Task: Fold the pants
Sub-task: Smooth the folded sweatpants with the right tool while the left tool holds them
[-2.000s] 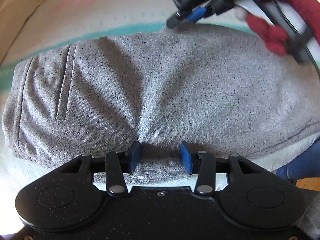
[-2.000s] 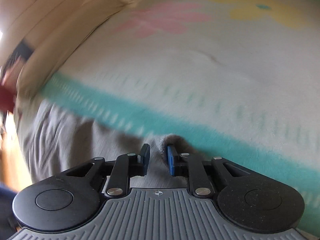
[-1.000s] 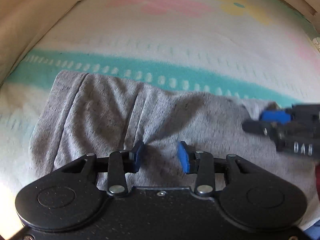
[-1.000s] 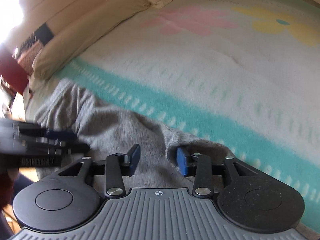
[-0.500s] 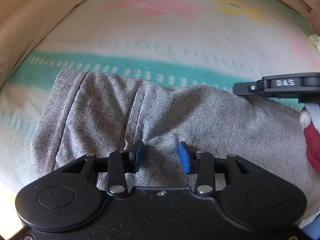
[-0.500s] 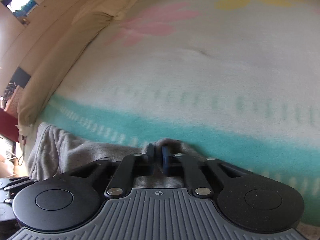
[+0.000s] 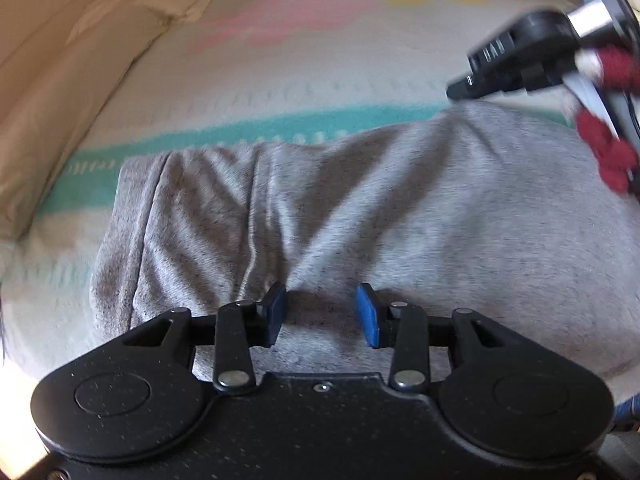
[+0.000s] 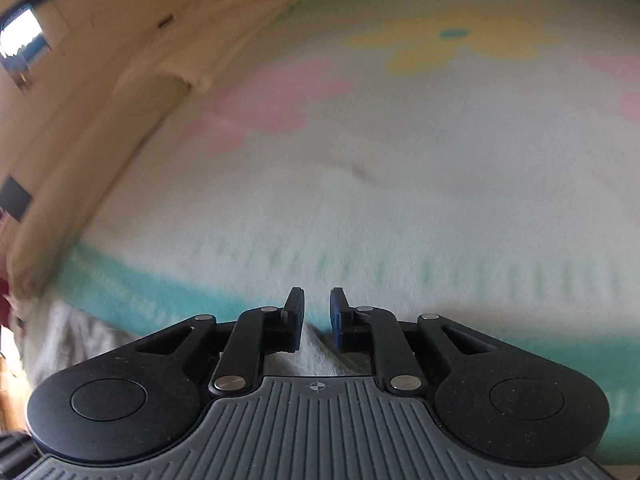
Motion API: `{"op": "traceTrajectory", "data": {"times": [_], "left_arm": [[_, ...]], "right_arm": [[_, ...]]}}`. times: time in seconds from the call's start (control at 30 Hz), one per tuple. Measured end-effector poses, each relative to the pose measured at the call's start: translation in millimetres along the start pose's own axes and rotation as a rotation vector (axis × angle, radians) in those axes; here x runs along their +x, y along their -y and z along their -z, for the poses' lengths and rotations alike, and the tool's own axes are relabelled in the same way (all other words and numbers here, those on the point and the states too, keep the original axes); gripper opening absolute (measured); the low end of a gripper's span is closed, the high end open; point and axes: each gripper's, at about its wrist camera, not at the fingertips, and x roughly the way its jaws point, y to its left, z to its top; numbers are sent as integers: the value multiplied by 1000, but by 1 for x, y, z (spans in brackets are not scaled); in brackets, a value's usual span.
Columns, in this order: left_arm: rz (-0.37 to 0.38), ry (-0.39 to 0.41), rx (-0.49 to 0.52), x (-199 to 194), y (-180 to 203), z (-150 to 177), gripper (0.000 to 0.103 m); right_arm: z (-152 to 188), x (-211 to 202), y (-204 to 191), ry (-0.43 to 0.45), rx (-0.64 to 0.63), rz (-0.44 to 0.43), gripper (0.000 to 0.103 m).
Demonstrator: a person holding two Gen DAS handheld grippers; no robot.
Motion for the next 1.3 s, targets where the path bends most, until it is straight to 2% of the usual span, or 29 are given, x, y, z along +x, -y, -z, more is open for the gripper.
{"op": "traceTrajectory", "data": {"times": [0.1,0.17,0.2,0.27,0.3,0.33,0.37,0.4,0.43,0.57,0.63,0.7,0.83,0.9,1.03,1.13,1.3], "left_arm": [[95,30,12,-10,10,3,47],[173,25,25,-14,18,7,47],[208,15,37,-15,21,9,48],[270,-38,44,-9,27,10,48],[304,-94,43,-3,28,12,48],[323,-139,43,2,29,16,48],[320,-137,59,0,29,18,48],[320,-147,75,-2,30,18,48],[324,-165,76,-2,31,17,48],[344,-189,-13,-1,22,2,47],[332,-147,-50,-4,22,-10,47],[307,-116,-48,-8,31,-22,47],[330,-101,-7,-7,63,-36,48],[335,-87,38,-9,86,-38,48],[344,-66,130,-11,125,-38,48],[366,-51,189,-18,147,-36,48],[436,-11,271,-22,181,-34,51]], "right_arm": [[6,-11,-6,-41,-28,-69,14],[13,-3,-9,-118,-45,-100,14],[18,2,-7,-145,-50,-66,14],[26,13,4,-161,-48,97,13],[26,12,17,-136,-17,133,0],[24,7,30,-115,39,130,0],[21,1,40,-102,87,173,0],[19,-6,46,-94,93,221,7],[18,-15,51,-87,75,238,6],[26,-63,61,-97,55,163,6],[42,-87,64,-120,31,129,6],[65,-106,70,-170,6,136,7],[121,-128,84,-285,-44,248,7],[146,-135,99,-342,-23,284,6],[170,-154,103,-397,4,231,6],[175,-174,106,-343,18,232,6],[170,-221,155,-149,247,307,6]]}}
